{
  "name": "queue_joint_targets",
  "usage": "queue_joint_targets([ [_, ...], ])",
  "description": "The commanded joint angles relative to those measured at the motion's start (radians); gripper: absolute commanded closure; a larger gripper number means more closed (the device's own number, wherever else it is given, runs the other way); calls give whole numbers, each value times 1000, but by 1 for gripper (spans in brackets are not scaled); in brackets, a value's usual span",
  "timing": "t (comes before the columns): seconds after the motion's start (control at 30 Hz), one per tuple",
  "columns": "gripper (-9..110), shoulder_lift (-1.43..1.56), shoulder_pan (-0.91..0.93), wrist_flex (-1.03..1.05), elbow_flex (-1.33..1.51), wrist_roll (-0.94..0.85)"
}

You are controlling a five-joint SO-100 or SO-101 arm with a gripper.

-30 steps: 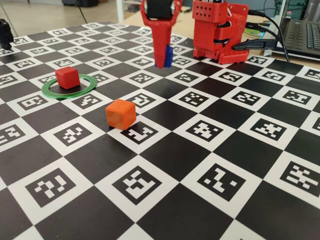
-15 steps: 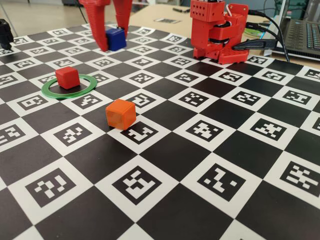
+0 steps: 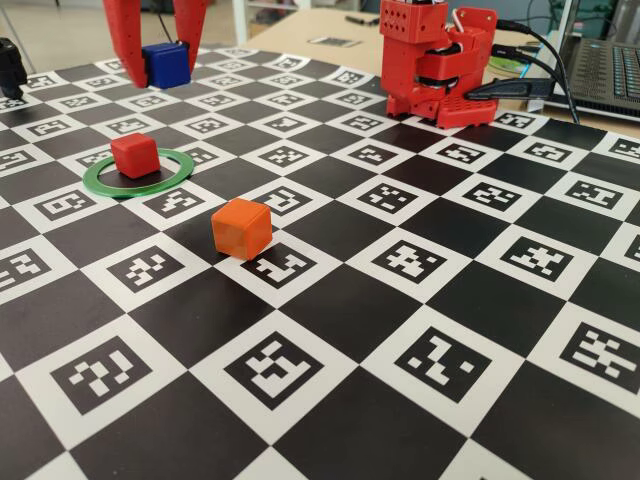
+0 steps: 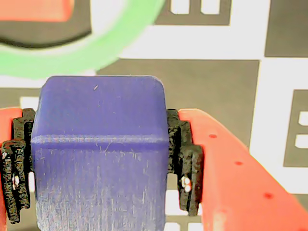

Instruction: Grab the red cube then put it in the green circle then put the blue cube on top and finally the orange cube on top

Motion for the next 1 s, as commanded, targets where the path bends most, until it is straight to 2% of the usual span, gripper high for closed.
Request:
queue_joint_targets([
  [0.0,94,3,12,-8,-117,3],
  [0.97,93,-196,43,-55,-288,-3],
])
